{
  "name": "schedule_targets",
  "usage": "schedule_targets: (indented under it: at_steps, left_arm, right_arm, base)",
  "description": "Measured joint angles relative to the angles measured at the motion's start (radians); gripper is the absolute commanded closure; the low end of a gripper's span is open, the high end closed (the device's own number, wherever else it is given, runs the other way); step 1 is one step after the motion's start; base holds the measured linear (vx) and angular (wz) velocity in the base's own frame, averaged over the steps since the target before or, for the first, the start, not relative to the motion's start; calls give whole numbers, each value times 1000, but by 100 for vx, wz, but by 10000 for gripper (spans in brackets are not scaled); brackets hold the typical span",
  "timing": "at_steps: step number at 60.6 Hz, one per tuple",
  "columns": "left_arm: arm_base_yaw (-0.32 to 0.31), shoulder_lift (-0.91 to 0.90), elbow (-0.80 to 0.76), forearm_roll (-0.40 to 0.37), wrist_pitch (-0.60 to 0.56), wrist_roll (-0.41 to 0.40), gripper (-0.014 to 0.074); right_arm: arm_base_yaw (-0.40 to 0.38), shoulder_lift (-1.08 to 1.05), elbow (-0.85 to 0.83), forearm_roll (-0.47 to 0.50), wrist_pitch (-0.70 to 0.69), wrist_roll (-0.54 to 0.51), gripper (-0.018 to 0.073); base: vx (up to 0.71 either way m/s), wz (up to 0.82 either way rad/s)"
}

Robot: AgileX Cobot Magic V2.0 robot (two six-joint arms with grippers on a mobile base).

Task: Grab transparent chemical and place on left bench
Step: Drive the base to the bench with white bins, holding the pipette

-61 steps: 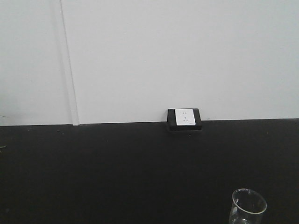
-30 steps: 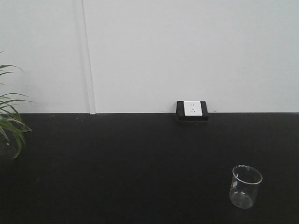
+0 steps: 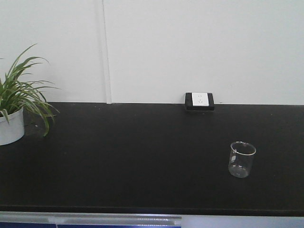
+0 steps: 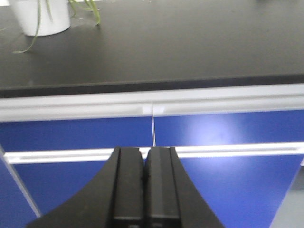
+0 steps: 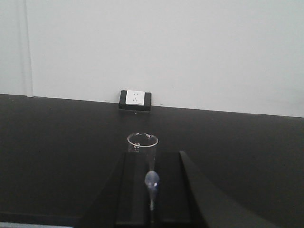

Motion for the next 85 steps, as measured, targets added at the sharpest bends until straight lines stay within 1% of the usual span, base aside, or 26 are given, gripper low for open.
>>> schedule_targets:
  at_steps: [23,39,63,85]
  left_arm:
    - [0,0,0,0,0,0,600]
    - [0,0,0,0,0,0,600]
    - [0,0,0,0,0,0,600]
    - [0,0,0,0,0,0,600]
  right_arm:
    - [0,-2,0,0,2,0,445]
    - [0,-2,0,0,2,0,445]
    - [0,-2,0,0,2,0,445]
    - [0,-2,0,0,2,0,445]
  base:
    - [-36,19]
    - [-29,50]
    - [-17,93]
    - [-5,98]
